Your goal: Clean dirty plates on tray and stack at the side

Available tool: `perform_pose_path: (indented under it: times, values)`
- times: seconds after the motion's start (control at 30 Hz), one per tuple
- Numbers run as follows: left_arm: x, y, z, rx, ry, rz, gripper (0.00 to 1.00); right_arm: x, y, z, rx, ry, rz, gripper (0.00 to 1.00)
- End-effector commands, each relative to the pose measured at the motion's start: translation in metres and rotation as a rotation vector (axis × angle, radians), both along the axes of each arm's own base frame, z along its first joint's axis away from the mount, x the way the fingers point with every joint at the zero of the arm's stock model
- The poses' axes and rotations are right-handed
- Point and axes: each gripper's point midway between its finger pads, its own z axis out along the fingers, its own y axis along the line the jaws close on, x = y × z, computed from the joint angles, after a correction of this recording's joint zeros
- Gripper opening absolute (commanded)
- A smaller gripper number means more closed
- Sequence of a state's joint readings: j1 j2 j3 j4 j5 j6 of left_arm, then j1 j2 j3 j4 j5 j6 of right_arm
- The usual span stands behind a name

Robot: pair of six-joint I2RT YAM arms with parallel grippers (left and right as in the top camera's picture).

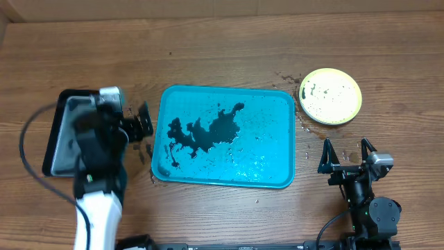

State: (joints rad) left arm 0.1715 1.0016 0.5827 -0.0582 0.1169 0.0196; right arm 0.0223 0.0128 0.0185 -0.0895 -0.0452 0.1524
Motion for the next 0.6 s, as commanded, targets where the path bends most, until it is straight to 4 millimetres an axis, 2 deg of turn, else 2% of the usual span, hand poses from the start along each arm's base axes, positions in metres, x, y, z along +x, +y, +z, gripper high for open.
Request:
perform_pose_path:
  times: [0.0, 0.13, 0.4, 0.57]
  values:
    - [-0.017, -0.006, -0.017, 0.038, -0.042, -0.034, 1.00, 0.000, 0.001, -0.001, -0.007, -0.008, 0.003, 1.00]
    - [-0.033, -0.009, -0.029, 0.047, -0.116, -0.030, 1.00, 0.000, 0.001, -0.001, -0.007, -0.008, 0.003, 1.00]
    - [-0.060, -0.013, -0.028, 0.083, -0.315, -0.021, 1.00, 0.000, 0.001, -0.001, -0.007, -0.008, 0.003, 1.00]
    - [-0.071, -0.015, -0.031, 0.095, -0.351, -0.022, 1.00, 0.000, 0.001, -0.001, -0.007, -0.008, 0.003, 1.00]
